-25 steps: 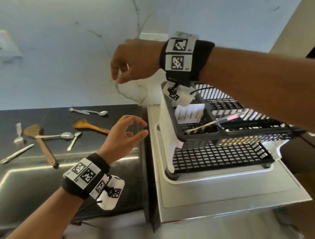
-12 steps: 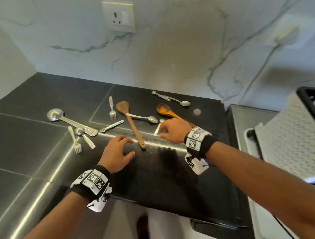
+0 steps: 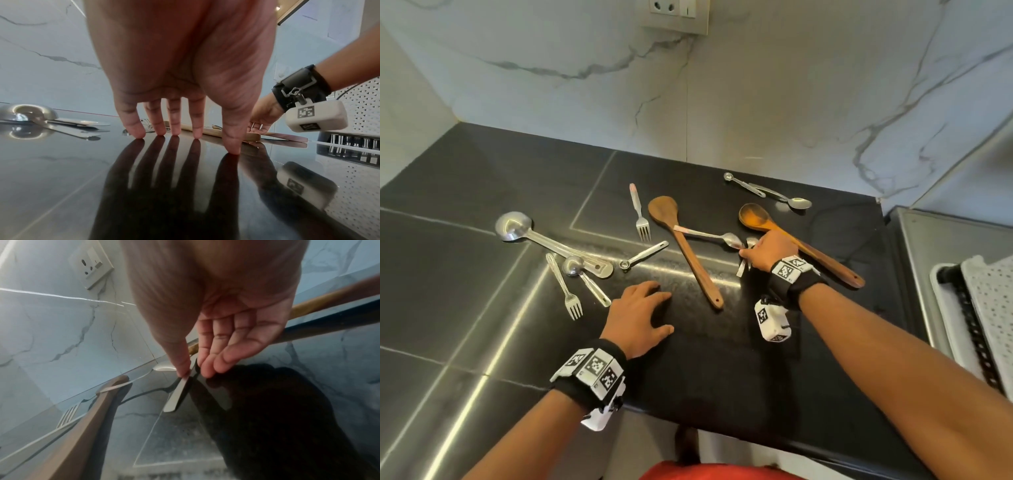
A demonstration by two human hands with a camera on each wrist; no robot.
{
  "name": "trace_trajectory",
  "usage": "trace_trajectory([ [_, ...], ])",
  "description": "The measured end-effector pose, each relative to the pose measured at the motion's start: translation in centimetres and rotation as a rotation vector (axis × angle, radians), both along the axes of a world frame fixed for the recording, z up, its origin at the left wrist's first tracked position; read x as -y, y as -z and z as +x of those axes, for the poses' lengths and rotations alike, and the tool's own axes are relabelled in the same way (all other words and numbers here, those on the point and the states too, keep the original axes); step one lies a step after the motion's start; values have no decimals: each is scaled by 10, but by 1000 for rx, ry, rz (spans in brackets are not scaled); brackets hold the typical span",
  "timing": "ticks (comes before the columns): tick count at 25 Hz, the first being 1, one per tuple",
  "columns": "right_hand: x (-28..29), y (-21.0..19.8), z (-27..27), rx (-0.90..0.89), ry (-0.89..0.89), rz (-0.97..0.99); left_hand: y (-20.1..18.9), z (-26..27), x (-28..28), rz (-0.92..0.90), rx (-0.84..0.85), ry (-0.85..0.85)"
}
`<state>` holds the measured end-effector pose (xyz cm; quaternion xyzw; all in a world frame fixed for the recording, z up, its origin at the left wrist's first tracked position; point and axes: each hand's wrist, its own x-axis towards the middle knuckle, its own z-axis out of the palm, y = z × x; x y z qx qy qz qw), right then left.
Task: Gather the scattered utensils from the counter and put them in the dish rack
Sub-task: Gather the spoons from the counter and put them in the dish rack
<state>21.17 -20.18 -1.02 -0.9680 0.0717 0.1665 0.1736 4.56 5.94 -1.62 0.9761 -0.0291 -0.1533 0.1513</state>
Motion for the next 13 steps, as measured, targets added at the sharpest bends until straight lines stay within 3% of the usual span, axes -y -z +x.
trace_trajectory([
  [5,17,-5,-21,-31,66,55,-2,-1,-2,-9,-2,14],
  [7,25,-12,-46,-14,57,162,0,-4,1,-86,46,5],
  [11,12,-39,-99,-75,-79,595,-11,-7,26,-649,60,-256],
  [13,-3,-46,-111,-122,-205,704,-20,-2,42,-866,54,-372],
])
